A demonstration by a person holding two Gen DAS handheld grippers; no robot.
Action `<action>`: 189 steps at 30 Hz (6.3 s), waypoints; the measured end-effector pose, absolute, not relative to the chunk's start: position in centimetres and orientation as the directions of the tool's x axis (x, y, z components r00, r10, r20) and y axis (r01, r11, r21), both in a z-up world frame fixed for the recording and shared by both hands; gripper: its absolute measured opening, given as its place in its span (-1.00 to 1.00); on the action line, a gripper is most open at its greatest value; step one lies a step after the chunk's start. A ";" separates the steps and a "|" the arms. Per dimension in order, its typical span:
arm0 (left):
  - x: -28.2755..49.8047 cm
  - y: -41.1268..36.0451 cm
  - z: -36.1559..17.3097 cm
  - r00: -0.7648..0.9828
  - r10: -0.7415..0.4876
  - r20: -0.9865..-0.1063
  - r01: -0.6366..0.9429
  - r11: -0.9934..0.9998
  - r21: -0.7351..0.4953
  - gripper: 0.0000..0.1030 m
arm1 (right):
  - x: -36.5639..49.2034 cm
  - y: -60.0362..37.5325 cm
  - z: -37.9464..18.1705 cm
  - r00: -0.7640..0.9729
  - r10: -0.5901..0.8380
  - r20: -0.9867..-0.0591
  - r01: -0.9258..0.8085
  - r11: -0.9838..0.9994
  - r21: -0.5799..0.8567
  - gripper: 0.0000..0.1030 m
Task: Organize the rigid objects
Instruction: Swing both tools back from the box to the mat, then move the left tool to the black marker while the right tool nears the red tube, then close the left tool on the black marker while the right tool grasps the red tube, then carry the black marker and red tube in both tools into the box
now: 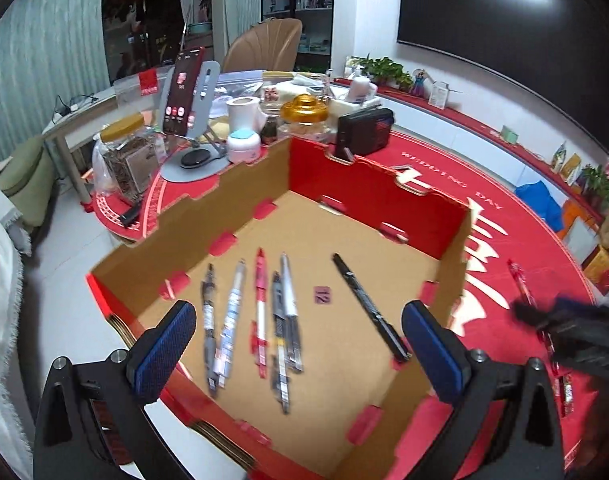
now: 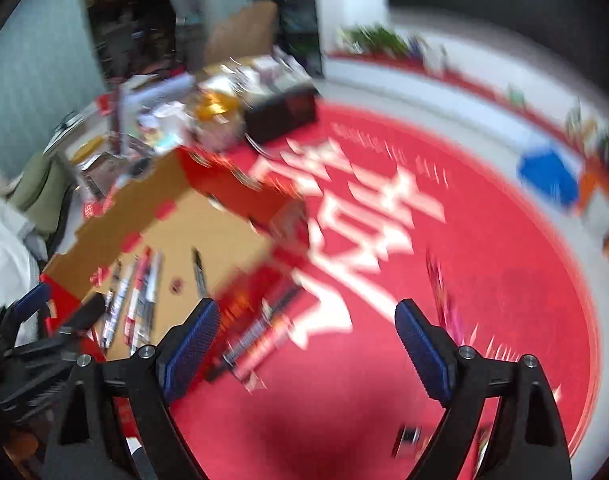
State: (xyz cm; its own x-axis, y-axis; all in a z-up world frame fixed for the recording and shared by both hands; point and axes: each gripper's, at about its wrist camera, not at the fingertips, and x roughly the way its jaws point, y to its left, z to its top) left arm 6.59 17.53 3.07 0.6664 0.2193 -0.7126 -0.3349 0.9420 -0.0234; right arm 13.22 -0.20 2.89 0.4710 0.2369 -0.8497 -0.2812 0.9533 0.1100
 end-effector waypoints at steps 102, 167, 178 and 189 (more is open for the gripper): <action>10.8 7.5 -6.5 0.413 0.198 -0.889 -0.429 0.903 0.002 0.99 | 13.8 -3.2 -5.0 0.280 0.219 -0.935 -0.671 0.741 -0.027 0.17; 5.5 0.8 2.1 0.660 0.117 -0.742 -0.140 0.990 0.031 -0.81 | 7.8 -9.6 3.0 0.410 0.225 -0.884 -0.390 0.919 0.052 -0.61; 3.7 5.1 4.9 0.711 0.168 -0.682 -0.211 0.977 0.021 -0.82 | 7.0 -4.1 6.1 0.446 0.268 -0.854 -0.468 0.883 0.033 -0.61; 3.2 12.3 6.4 0.712 0.271 -0.647 -0.341 0.940 0.017 -0.82 | 7.7 3.1 8.4 0.439 0.340 -0.832 -0.560 0.827 0.042 -0.61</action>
State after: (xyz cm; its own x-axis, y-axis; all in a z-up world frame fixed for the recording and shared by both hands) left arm 3.16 12.34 6.39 0.7124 0.2707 -0.6474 -0.3412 0.9398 0.0175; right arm 7.67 3.08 8.40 0.4390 0.3397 -0.8318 -0.5603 0.8272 0.0421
